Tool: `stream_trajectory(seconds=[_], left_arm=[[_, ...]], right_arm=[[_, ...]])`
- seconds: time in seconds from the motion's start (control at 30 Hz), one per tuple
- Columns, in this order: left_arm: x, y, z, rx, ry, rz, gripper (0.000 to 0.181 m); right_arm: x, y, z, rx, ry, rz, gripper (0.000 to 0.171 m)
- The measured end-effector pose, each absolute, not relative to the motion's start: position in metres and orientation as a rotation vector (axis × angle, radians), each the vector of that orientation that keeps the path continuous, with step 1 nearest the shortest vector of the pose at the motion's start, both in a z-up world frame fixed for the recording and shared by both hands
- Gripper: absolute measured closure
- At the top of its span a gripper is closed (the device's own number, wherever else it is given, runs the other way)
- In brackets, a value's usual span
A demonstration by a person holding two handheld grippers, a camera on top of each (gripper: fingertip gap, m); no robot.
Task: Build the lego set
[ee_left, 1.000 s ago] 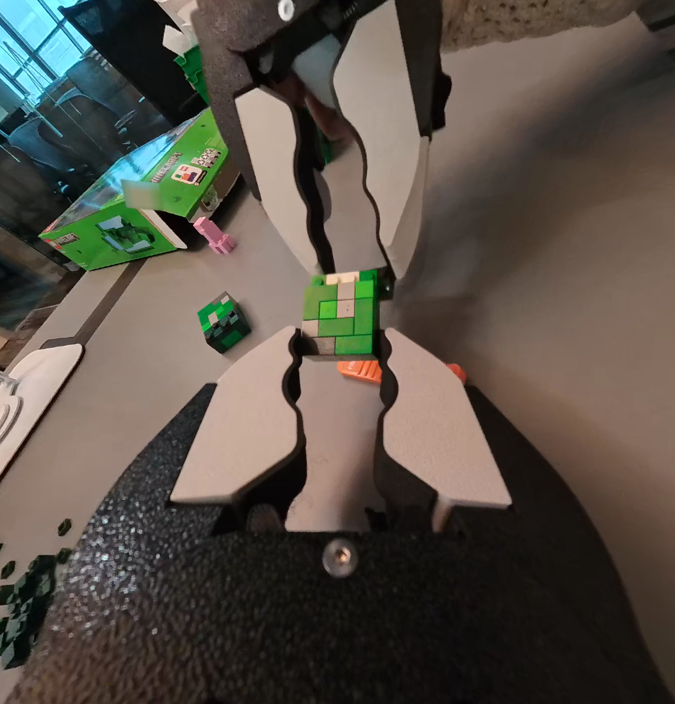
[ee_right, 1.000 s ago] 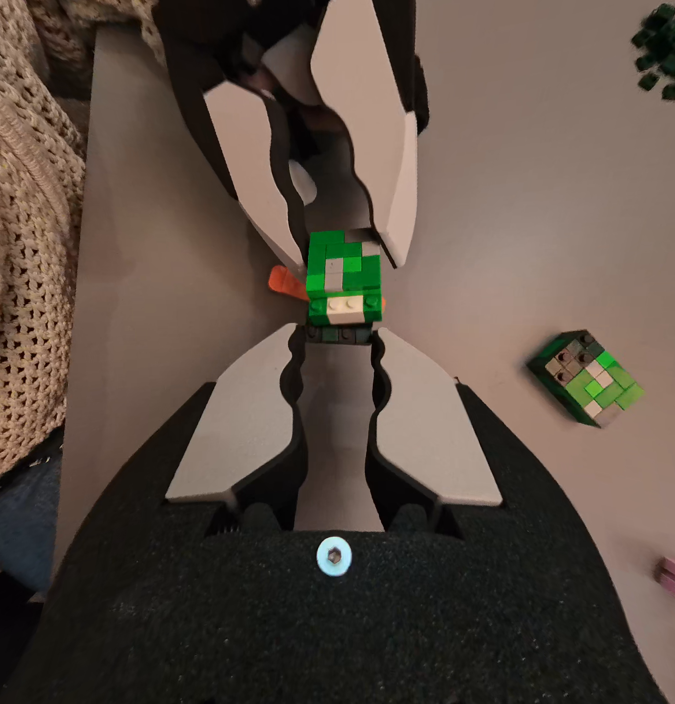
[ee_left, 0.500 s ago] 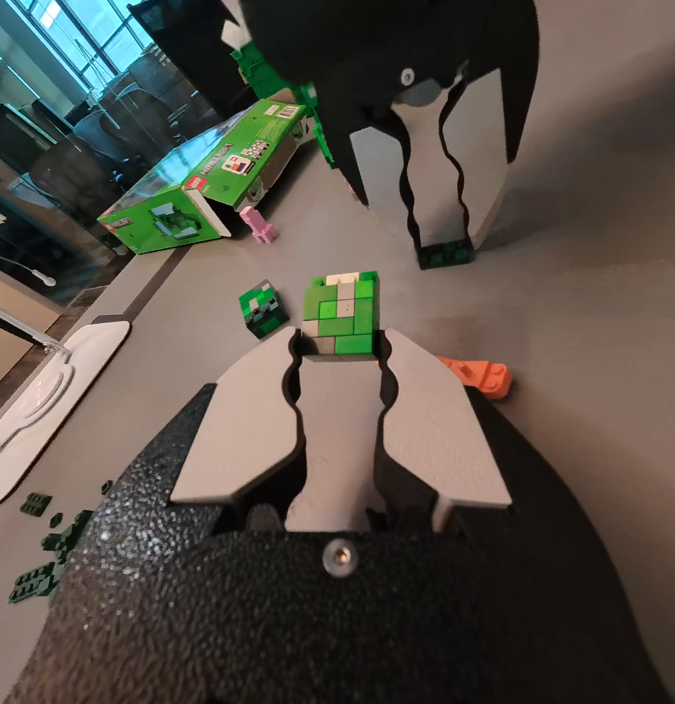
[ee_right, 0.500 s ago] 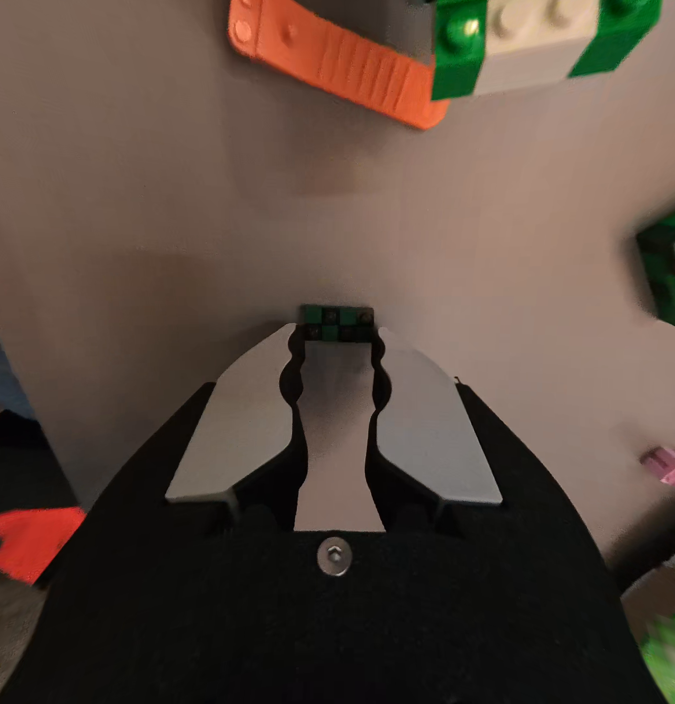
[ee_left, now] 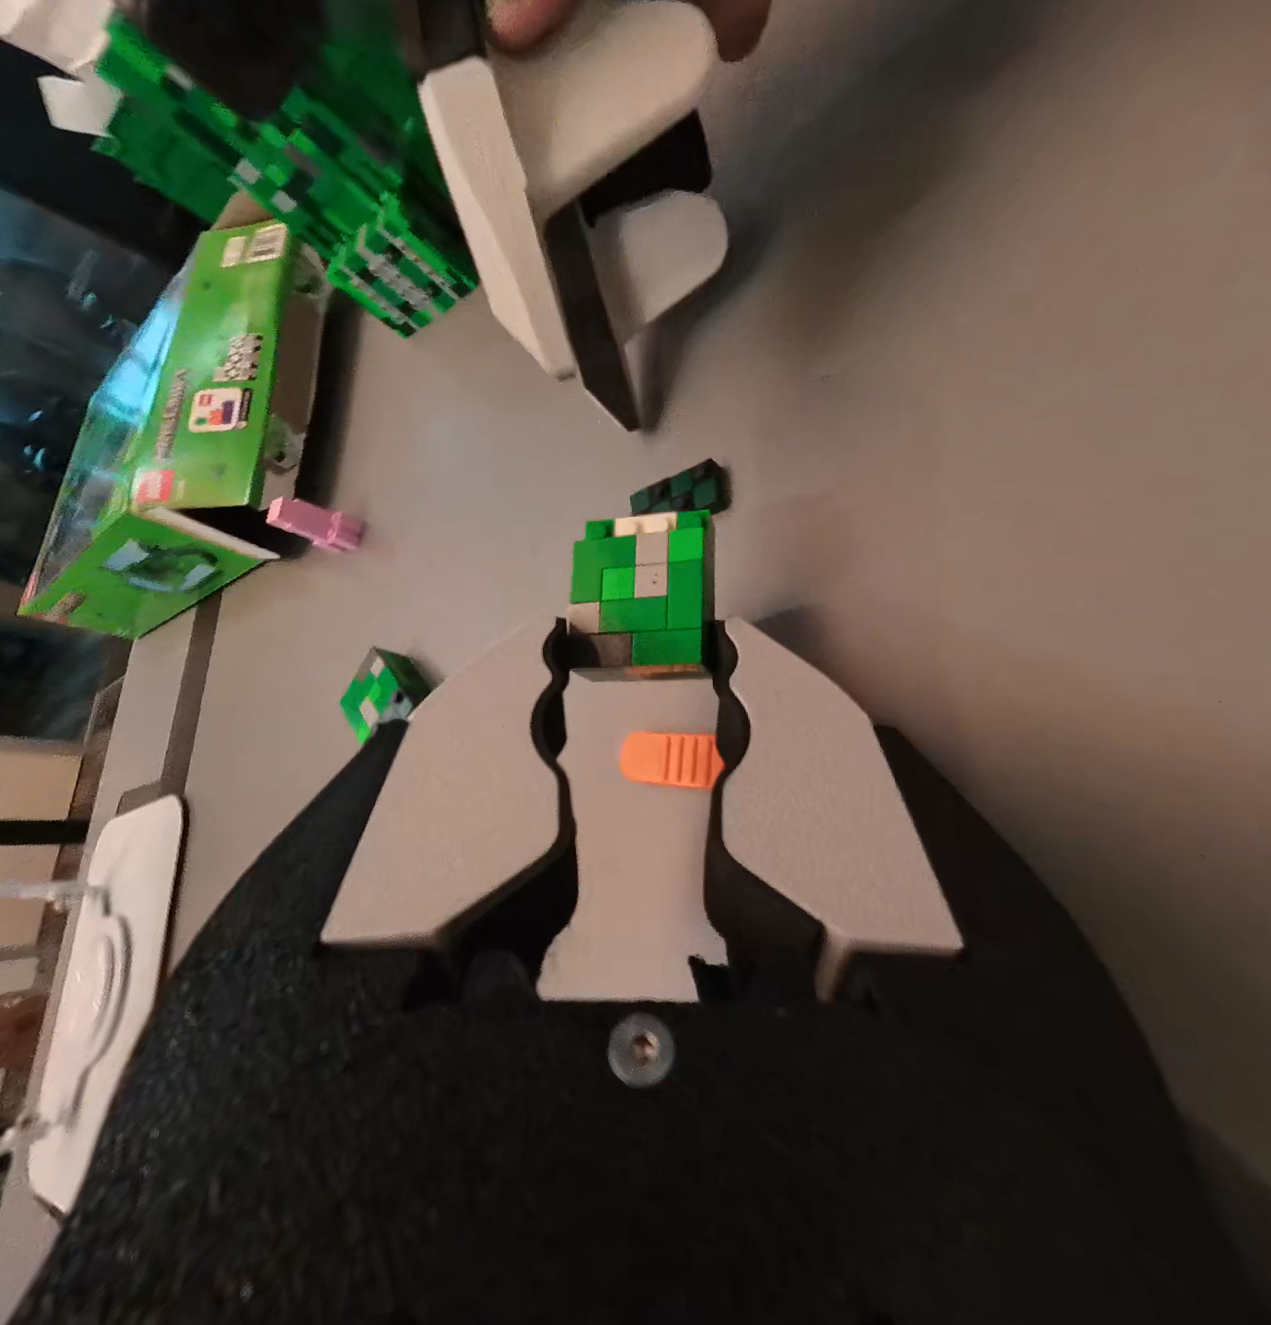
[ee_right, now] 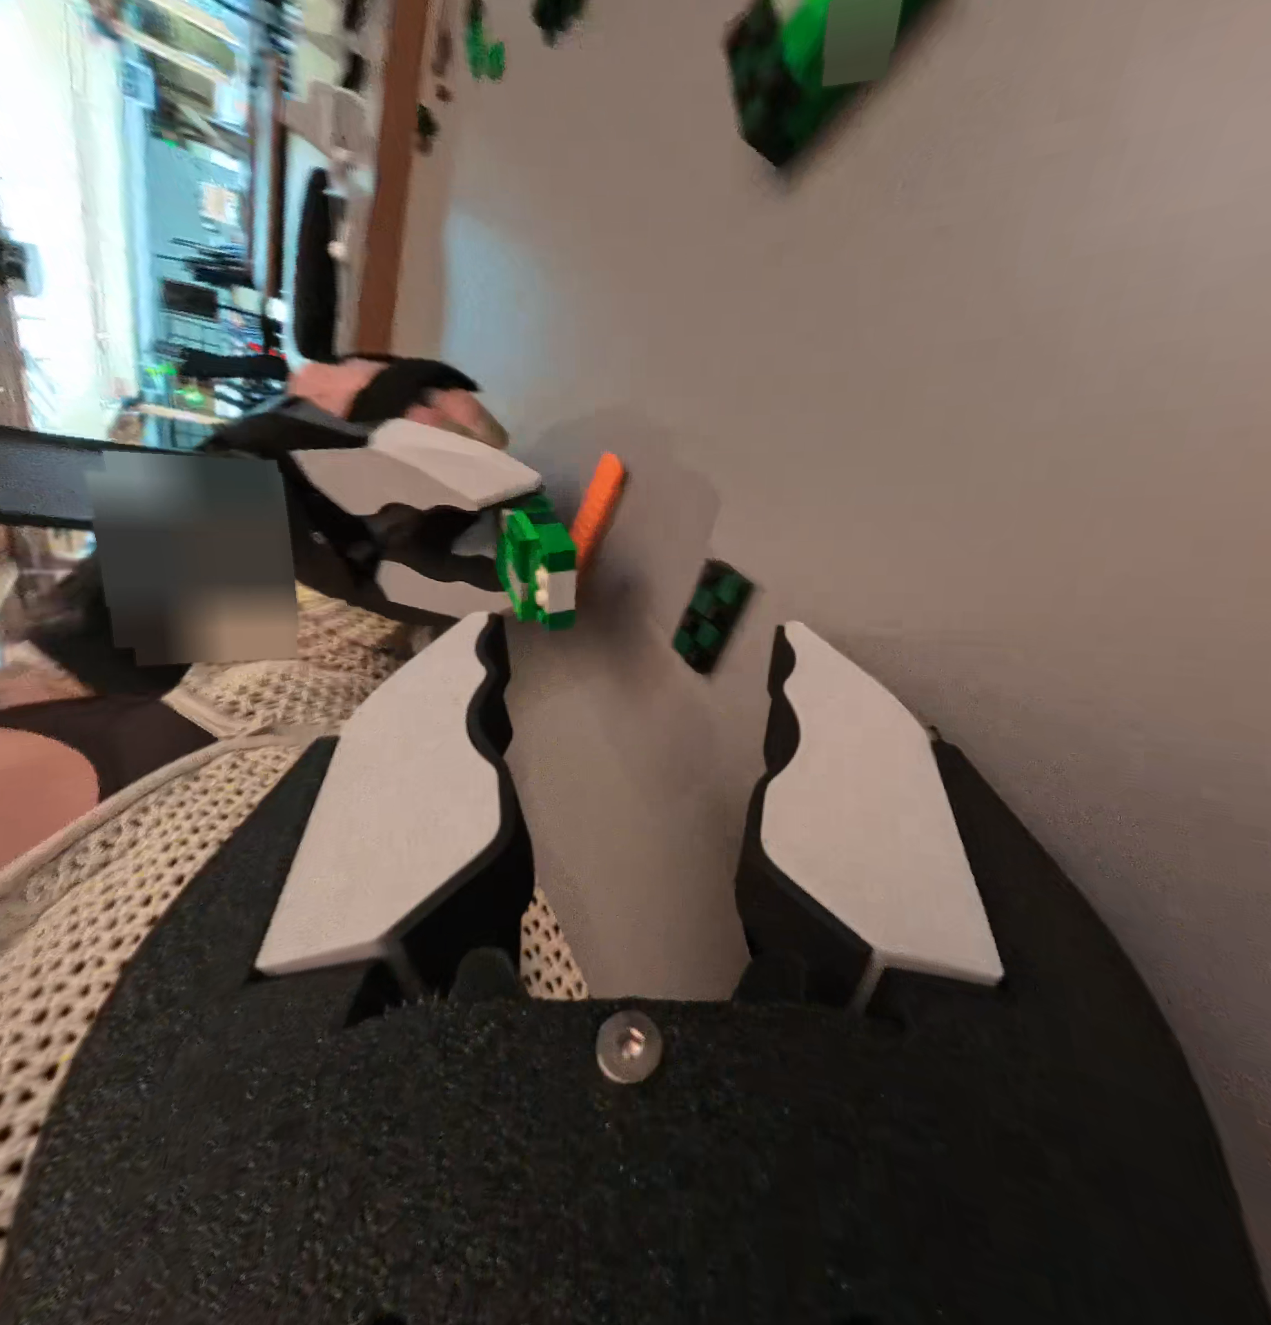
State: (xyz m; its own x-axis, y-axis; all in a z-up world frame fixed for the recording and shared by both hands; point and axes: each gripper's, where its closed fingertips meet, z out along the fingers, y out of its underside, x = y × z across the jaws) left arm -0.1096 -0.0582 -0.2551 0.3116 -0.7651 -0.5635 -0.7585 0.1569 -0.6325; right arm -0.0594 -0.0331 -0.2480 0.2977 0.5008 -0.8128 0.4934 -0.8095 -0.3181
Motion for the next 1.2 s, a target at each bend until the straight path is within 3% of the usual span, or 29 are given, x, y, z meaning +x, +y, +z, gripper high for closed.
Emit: stream_trajectory(seconds=[0.57,0.8,0.97,1.2], left_arm=[[-0.098,-0.04,-0.277,-1.806,1.6,-0.065,0.142],[-0.099,-0.041,-0.278,-1.814,1.555,-0.095,0.142],[-0.106,-0.049,-0.277,-1.82,1.585,-0.066,0.142],[-0.127,-0.038,-0.27,-1.864,1.577,0.115,0.142]], right_arm=[[-0.078,-0.055,-0.249,-2.647,-0.873,1.773,0.1],[-0.079,-0.049,-0.243,-2.521,-0.763,1.898,0.114],[-0.061,-0.038,-0.263,-2.534,-1.059,1.49,0.123],[-0.063,-0.037,-0.274,-2.358,-1.576,0.88,0.121]])
